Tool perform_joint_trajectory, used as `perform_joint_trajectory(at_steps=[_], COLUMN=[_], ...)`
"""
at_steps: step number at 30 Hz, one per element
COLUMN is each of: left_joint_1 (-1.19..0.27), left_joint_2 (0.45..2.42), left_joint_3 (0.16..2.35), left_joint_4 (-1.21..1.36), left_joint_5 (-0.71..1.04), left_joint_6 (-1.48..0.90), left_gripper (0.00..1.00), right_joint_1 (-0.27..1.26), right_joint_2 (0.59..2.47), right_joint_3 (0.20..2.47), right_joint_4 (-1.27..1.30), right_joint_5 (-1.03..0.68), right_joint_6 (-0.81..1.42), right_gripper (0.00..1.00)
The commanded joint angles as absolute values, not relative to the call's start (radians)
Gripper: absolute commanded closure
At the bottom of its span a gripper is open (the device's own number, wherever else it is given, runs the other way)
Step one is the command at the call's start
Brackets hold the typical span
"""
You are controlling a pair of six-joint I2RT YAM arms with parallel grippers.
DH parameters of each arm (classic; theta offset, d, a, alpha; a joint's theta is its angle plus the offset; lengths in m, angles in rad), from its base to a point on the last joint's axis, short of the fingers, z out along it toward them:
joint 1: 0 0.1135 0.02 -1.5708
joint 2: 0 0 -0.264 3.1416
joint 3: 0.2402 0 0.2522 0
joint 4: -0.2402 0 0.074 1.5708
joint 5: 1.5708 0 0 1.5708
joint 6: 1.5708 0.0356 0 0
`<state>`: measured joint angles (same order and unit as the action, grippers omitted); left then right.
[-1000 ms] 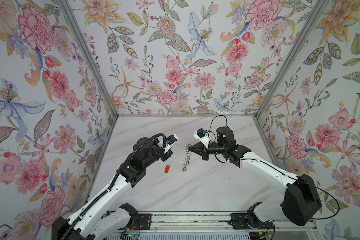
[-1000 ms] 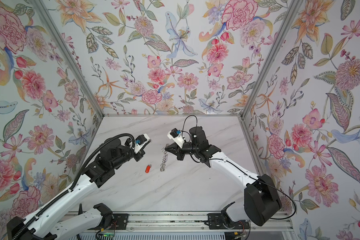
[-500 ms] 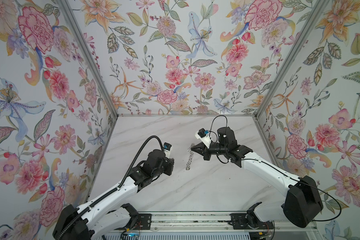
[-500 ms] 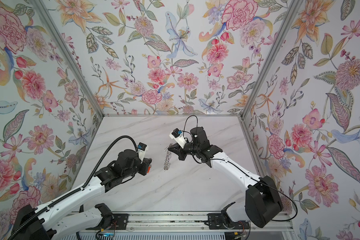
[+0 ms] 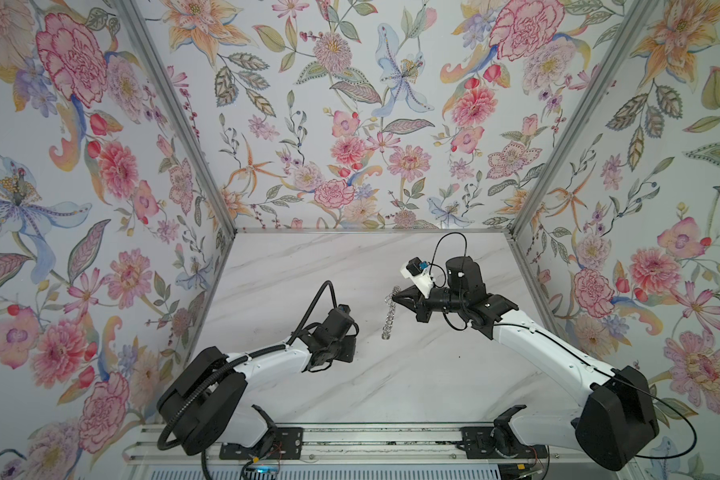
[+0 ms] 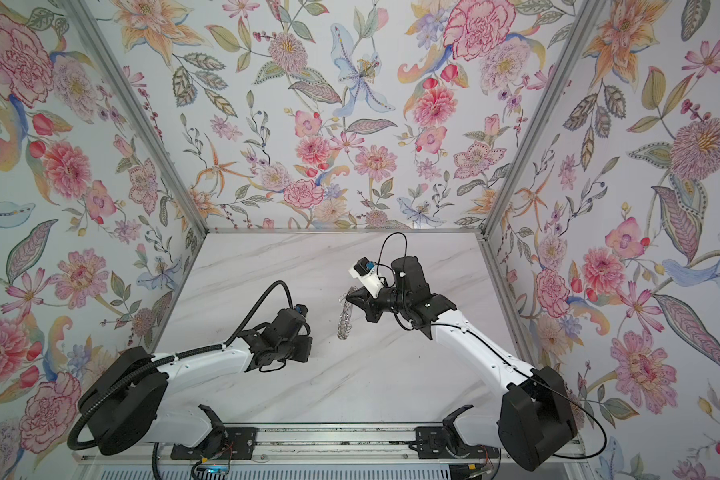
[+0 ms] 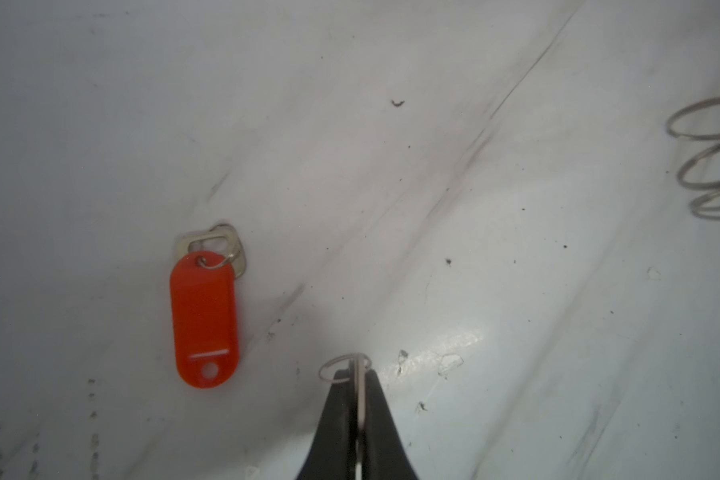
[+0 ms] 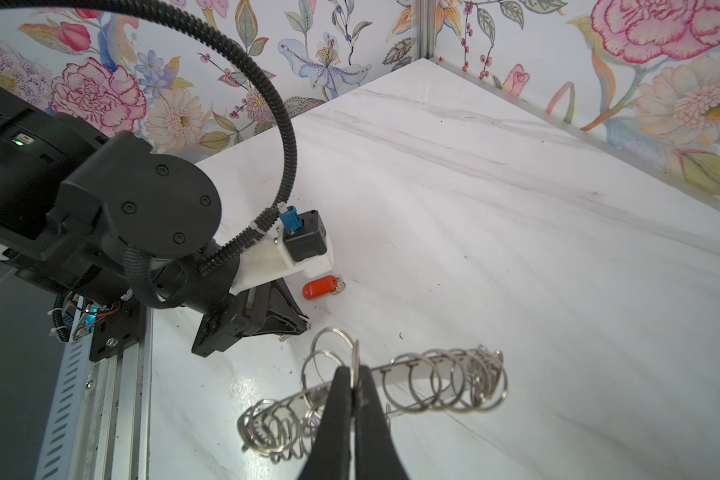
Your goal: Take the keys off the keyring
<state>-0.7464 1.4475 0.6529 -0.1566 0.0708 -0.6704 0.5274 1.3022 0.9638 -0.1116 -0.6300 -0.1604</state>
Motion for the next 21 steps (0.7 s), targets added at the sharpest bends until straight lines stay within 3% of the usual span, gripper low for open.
perform_joint_trajectory(at_steps=[1, 5, 9, 12, 21], left_joint_1=[-0.748, -0.724, -0.69, -0.686, -0.676], left_joint_2=[1.495, 1.528, 1.549, 1.571, 1.571], left_joint_3=[0.694, 0.706, 0.718, 0.731, 0.764], left_joint_4=[-0.131, -0.12, -0.133, -0.132, -0.138], left_joint_5=[0.057, 0.056, 0.05, 0.055, 0.053], left_joint_6=[-0.683, -0.699, -0.7, -0.7, -0.702], left_gripper=[1.0, 0.99, 0.91, 0.78, 0.68], right_joint_1=[0.517, 0.51, 0.508, 0.505, 0.497], right_joint_2=[1.263, 1.249, 1.244, 1.243, 1.251], right_joint_3=[0.942, 0.934, 0.927, 0.924, 0.927], right_joint_4=[-0.105, -0.107, -0.107, -0.106, -0.128], right_joint_5=[-0.626, -0.626, -0.629, -0.63, -0.619], right_joint_6=[-0.172, -0.169, -0.167, -0.166, -0.148], right_gripper=[1.0, 1.0, 1.0, 1.0, 1.0])
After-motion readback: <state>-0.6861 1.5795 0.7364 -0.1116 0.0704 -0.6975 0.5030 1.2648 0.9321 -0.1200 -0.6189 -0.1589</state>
